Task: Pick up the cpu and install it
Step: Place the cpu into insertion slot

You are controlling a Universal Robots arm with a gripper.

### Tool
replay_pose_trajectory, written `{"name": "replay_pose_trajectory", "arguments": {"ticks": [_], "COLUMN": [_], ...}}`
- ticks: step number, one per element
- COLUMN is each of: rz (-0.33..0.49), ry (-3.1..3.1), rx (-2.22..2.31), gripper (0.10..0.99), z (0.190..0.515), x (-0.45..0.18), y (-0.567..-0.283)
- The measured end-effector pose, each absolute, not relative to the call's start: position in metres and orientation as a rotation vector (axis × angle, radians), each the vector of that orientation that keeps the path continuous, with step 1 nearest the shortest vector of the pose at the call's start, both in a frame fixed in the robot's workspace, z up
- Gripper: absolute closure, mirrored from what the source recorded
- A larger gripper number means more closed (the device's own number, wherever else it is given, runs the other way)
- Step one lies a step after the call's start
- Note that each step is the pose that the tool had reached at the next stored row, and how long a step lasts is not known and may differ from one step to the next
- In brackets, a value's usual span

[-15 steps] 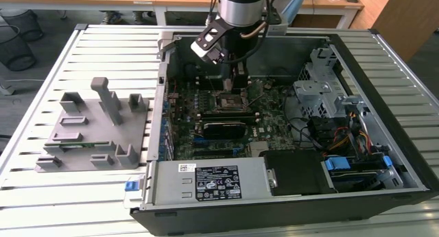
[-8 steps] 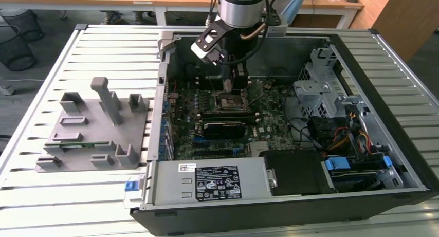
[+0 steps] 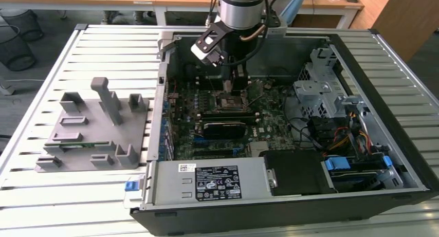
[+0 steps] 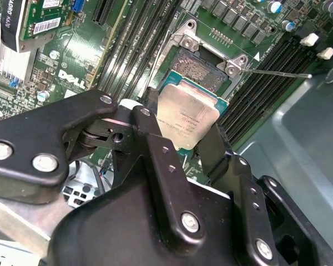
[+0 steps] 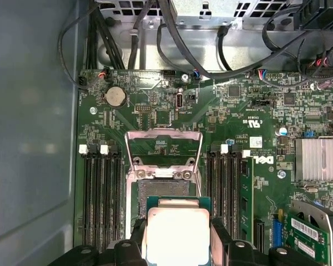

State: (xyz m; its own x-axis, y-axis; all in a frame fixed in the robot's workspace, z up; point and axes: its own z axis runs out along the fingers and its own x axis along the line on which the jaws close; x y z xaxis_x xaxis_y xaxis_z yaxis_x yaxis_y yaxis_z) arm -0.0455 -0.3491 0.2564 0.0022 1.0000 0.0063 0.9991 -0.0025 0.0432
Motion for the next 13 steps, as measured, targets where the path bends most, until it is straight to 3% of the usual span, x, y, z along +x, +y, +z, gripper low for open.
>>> {"name": "replay_pose_trajectory", "arguments": {"ticks": [13], "rz": [0.055], "ry": [2.200], "rx": [2.205], "gripper": [0.549], "z": [0.2521], "x": [-0.0455], "y": [-0.3491]}}
